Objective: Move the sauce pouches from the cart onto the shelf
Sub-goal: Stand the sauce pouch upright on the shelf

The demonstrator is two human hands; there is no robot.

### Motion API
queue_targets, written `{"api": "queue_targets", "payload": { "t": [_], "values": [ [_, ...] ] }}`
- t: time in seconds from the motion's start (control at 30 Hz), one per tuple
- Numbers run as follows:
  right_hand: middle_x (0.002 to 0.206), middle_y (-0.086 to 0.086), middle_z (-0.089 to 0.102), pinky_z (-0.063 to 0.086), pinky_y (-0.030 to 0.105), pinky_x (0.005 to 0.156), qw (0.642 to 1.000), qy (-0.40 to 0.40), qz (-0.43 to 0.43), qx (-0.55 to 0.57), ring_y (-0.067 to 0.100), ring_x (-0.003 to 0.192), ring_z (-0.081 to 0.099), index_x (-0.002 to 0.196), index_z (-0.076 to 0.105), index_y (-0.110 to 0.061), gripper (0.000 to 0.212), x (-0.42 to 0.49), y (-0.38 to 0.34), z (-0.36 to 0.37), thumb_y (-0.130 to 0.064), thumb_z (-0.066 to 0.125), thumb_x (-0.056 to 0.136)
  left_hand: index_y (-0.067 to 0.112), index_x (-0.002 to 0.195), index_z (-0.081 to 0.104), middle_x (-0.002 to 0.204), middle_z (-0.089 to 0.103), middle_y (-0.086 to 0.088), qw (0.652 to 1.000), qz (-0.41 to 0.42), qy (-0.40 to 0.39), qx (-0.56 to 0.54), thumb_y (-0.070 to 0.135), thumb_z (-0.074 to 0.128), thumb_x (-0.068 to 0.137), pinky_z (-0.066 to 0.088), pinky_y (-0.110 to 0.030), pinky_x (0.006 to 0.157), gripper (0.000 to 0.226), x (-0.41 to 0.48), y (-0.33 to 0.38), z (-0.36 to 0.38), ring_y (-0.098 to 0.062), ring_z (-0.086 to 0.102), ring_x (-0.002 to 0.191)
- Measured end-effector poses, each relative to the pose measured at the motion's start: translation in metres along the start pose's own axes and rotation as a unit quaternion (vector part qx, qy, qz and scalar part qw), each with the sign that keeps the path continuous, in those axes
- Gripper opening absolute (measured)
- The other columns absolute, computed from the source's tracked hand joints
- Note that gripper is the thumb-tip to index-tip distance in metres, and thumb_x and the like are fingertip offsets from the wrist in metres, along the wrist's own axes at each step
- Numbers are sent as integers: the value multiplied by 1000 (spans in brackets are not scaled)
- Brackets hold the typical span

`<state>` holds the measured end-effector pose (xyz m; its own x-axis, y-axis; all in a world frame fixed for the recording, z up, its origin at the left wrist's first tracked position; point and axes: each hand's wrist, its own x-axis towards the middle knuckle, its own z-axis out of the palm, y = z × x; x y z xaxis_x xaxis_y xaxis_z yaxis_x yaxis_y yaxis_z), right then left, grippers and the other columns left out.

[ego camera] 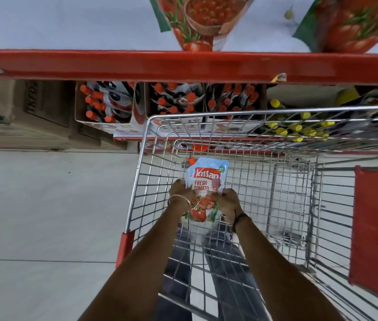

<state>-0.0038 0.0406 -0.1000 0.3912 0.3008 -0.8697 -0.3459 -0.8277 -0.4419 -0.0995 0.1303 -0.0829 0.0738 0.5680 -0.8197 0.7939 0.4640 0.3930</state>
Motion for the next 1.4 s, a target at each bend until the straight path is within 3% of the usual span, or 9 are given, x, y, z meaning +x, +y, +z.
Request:
{"api": "queue_targets", "payload": {
  "t": [0.2, 0.27, 0.43, 0.53, 0.63, 0.83, 1.1, 1.27, 1.4],
  "values": [
    [96, 12, 76, 59, 49, 80, 995, 2, -95, -27, 26, 82, 72, 91, 74, -13, 15, -58, -19, -14, -17, 72, 77, -1, 96, 68, 104, 70, -25, 998, 49, 42, -6, 11, 79, 62, 55, -44, 85, 38, -54, 13, -26, -36, 66, 95],
    [93, 9, 75, 60, 40, 73, 991, 7, -132, -20, 21, 74, 71, 80, 71, -18, 5, -88, -34, -15, -13, 72, 78, -2, 98, 65, 107, 69, -24, 995, 73, 59, -16, 11, 78, 63, 54, -41, 85, 40, -77, 19, -40, -36, 65, 97],
    [73, -3, 65, 48, 13, 58, 974, 39, -222, -1, 15, 69, 64, 62, 55, -28, 30, -157, -68, -14, -7, 70, 80, -2, 98, 61, 106, 68, -24, 980, 152, 111, -61, 2, 72, 66, 51, -37, 81, 34, -134, 34, -81, -36, 63, 99],
    [88, 3, 68, 56, 27, 69, 960, 43, -277, 25, 20, 81, 66, 78, 61, -24, 18, -191, -83, -15, -10, 72, 79, -1, 100, 62, 102, 70, -20, 964, 204, 131, -108, -2, 72, 66, 47, -28, 77, 35, -166, 42, -106, -28, 65, 93],
    [96, 3, 67, 57, 21, 68, 946, 26, -317, 70, 10, 83, 66, 103, 58, -2, 27, -221, -100, -16, -8, 70, 79, 4, 90, 61, 94, 71, -21, 944, 248, 137, -167, 2, 76, 64, 54, -36, 79, 30, -191, 46, -135, -29, 66, 86],
    [93, 1, 69, 55, 20, 64, 902, 29, -417, 107, 11, 82, 67, 94, 60, -14, 23, -279, -144, 1, -12, 74, 76, 7, 84, 59, 83, 68, -11, 890, 337, 169, -256, -1, 77, 63, 56, -29, 66, 29, -229, 57, -194, -3, 65, 66],
    [87, -6, 64, 54, 19, 66, 848, 51, -509, 142, 5, 77, 61, 94, 58, -19, 28, -321, -233, 41, -14, 76, 73, 27, 73, 57, 78, 68, -11, 822, 418, 239, -305, 10, 79, 57, 55, -42, 71, 31, -250, 104, -278, -27, 66, 74],
    [92, 0, 62, 49, 8, 66, 814, 93, -546, 174, -3, 78, 57, 81, 54, -30, 28, -319, -281, 70, -16, 76, 73, 18, 79, 57, 82, 66, -8, 802, 439, 266, -306, 2, 77, 63, 53, -29, 67, 29, -238, 136, -317, -9, 63, 69],
    [101, 10, 62, 44, 0, 66, 812, 114, -528, 223, -4, 84, 53, 93, 55, -14, 26, -302, -296, 93, -12, 74, 75, 32, 73, 53, 78, 64, 2, 796, 453, 257, -308, 3, 74, 65, 52, -25, 66, 37, -220, 148, -331, -22, 61, 77]
  ]
}}
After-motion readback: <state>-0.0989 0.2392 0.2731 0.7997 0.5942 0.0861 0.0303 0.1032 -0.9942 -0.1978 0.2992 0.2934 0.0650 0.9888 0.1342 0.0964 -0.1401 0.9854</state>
